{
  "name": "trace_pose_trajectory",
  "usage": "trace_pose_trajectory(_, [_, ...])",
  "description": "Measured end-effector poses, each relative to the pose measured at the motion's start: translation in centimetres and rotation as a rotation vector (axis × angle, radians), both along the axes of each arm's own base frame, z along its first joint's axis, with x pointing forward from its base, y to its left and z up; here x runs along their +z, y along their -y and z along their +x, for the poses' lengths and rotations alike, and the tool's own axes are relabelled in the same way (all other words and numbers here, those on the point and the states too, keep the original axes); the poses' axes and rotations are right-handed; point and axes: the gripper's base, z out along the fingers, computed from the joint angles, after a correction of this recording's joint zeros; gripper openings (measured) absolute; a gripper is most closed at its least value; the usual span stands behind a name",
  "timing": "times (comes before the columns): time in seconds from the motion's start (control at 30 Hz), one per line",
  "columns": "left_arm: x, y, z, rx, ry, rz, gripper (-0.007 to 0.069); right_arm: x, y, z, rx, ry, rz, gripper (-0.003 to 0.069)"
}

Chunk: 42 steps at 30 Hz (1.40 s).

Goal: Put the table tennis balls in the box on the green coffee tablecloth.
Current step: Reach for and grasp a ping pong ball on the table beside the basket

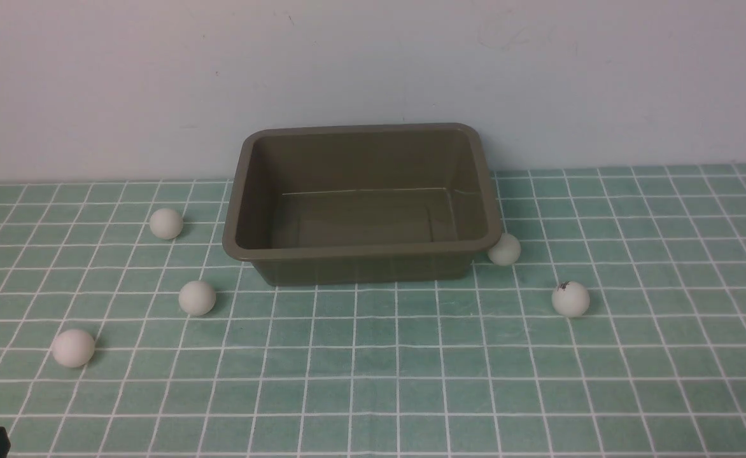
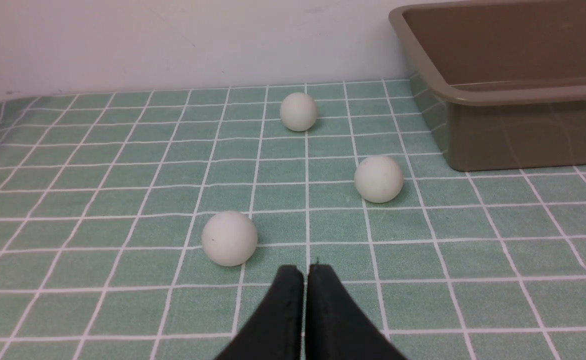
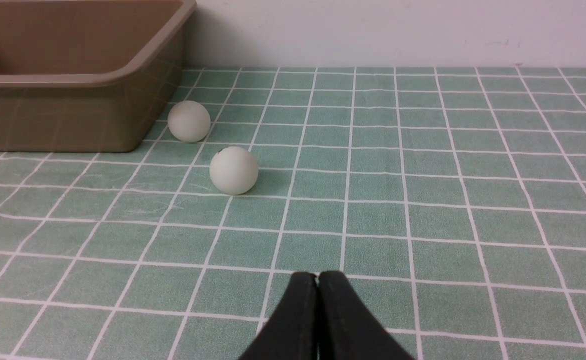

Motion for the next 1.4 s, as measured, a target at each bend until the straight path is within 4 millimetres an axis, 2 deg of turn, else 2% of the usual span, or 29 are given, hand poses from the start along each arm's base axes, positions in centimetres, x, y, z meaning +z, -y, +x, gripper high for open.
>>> trace_pose_trajectory(0.37, [0.0,0.0,0.0,0.001,0.001,-0.017,-0.0008,0.0,0.1,0.0,-0.002,0.001,-0.016,-0.0016])
trace_pose_trajectory(0.47, [0.1,0.2,0.0,0.012,0.004,-0.169,-0.0008,0.0,0.0,0.0,-0.002,0.001,-0.014,-0.0016])
trace_pose_trajectory(0.7, [1.0,0.7,0.2,0.07,0.078,-0.805,-0.0008,0.6,-0.2,0.1,-0.001,0.055,0.099,-0.0016])
trace_pose_trajectory(0.77, [1.3,0.6,0.2,0.088,0.109,-0.938,-0.0008,0.7,-0.2,0.1,-0.001,0.067,0.125,-0.0016])
trace_pose_trajectory(1.03, [2.1,-0.4,0.2,0.176,0.226,-1.204,-0.0008,0.8,-0.2,0.2,-0.002,0.074,0.131,-0.0016])
trace_pose_trajectory(1.13, [3.5,-1.2,0.1,0.204,0.337,-1.104,-0.0008,0.8,-0.2,0.2,-0.002,0.075,0.133,-0.0016])
trace_pose_trajectory(1.27, [8.8,-0.6,-0.7,0.08,0.444,-0.689,-0.0008,0.9,-0.2,0.2,-0.005,0.089,0.139,-0.0016])
trace_pose_trajectory(1.33, [11.0,0.1,-0.8,0.002,0.412,-0.511,-0.0008,1.2,-0.3,0.2,-0.012,0.115,0.204,-0.0016])
trace_pose_trajectory(1.4, [12.2,0.7,-0.1,-0.055,0.333,-0.398,-0.0008,1.7,-0.4,0.3,-0.028,0.145,0.376,-0.0016])
